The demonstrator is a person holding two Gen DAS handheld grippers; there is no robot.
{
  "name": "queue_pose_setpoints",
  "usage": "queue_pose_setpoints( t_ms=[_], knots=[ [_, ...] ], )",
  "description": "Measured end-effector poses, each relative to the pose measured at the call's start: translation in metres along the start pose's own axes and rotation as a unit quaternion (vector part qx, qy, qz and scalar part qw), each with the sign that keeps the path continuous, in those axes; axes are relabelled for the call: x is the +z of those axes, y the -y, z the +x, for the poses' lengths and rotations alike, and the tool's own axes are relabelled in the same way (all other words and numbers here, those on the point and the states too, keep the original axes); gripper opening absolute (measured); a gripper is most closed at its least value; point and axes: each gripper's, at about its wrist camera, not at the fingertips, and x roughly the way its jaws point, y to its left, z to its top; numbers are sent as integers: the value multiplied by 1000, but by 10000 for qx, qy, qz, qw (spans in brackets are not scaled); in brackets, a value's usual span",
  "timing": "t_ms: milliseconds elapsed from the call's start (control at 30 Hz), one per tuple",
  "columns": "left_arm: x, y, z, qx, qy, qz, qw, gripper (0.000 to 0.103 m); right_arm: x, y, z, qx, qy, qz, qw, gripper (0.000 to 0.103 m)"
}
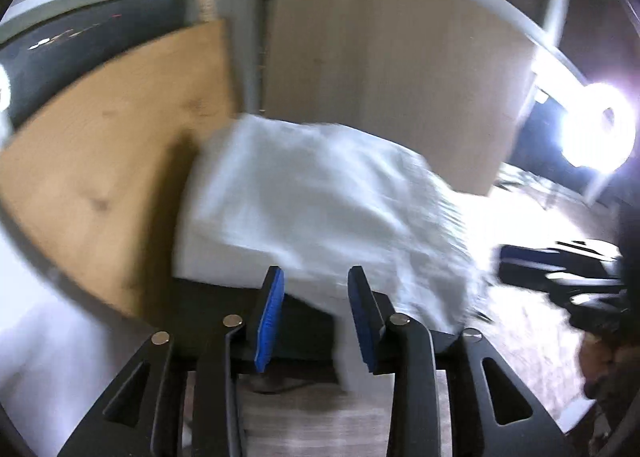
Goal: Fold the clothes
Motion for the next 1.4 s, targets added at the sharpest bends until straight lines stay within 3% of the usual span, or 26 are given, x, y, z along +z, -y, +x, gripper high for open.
queue_pose_setpoints(
  t_ms=[100,233,300,367,567,700,1133,1267,1400],
  knots=[
    [-22,14,4,-80,-320,18,9995,34,-15,-3,22,-140,-433,161,9988,23],
    [-50,-1,7,-216,-646,-574,9960,34,-49,4,19,-297,-939,371,9944,23],
    [-65,1,-5,-115,-670,-595,9959,35,-67,9,2,-484,-948,420,9934,26],
    [-76,7,-17,184,-704,-549,9958,42,-80,17,-17,-770,-900,498,9917,40],
    [-96,25,-63,404,-337,-1081,9927,55,-105,28,-80,-1481,-498,569,9861,45],
    [-104,53,-88,557,-87,-1158,9917,61,-117,34,-119,-1500,-242,417,9875,57],
    [-162,164,-161,1110,308,-1477,9823,64,-205,51,-215,-1283,-160,45,9916,58],
    [-182,195,-184,1274,411,-1505,9795,73,-229,61,-237,-1285,-114,72,9916,58],
    [-194,222,-197,1527,460,-1284,9788,75,-250,71,-255,-1296,-91,187,9913,58]
  ],
)
